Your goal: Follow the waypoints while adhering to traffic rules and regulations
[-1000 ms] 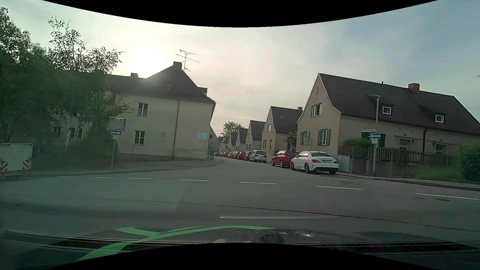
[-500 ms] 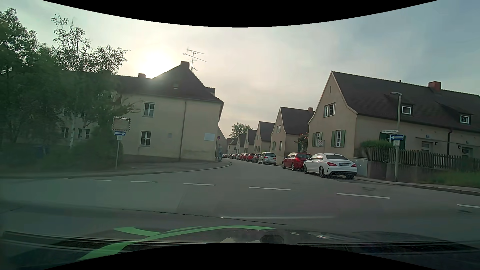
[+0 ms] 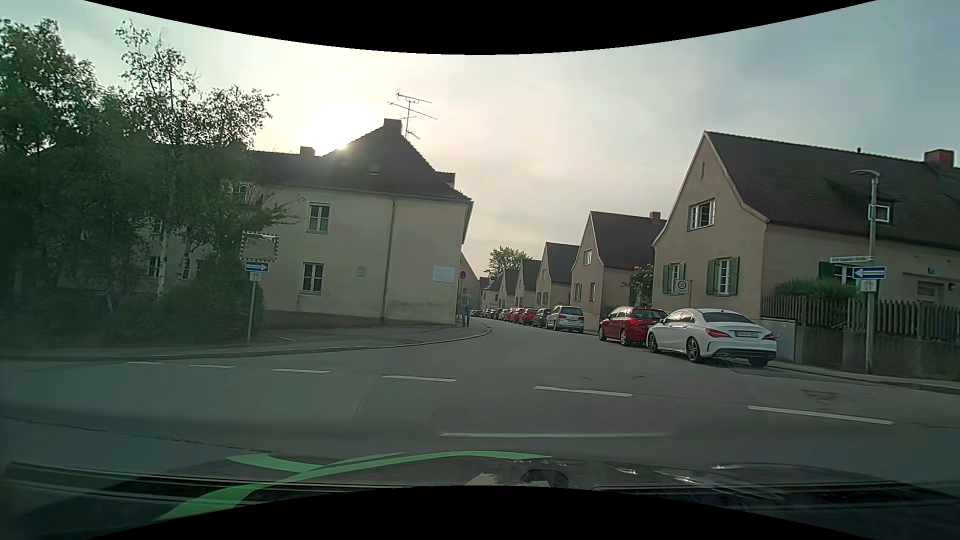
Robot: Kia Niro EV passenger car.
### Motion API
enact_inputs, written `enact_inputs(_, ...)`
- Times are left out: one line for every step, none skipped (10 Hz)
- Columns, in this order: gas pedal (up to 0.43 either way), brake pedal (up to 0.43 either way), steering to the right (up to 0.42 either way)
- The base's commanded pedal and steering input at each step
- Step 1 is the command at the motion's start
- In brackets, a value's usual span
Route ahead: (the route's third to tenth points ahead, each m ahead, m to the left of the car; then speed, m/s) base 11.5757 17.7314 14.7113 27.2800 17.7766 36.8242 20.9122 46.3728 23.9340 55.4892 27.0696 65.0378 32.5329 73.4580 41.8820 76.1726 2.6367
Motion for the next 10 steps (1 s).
enact_inputs(0.138,0.0,-0.277)
enact_inputs(0.138,0.0,-0.289)
enact_inputs(0.138,0.0,-0.315)
enact_inputs(0.138,0.0,-0.345)
enact_inputs(0.138,0.0,-0.365)
enact_inputs(0.138,0.0,-0.381)
enact_inputs(0.138,0.0,-0.391)
enact_inputs(0.138,0.0,-0.407)
enact_inputs(0.138,0.0,-0.423)
enact_inputs(0.138,0.0,-0.44)
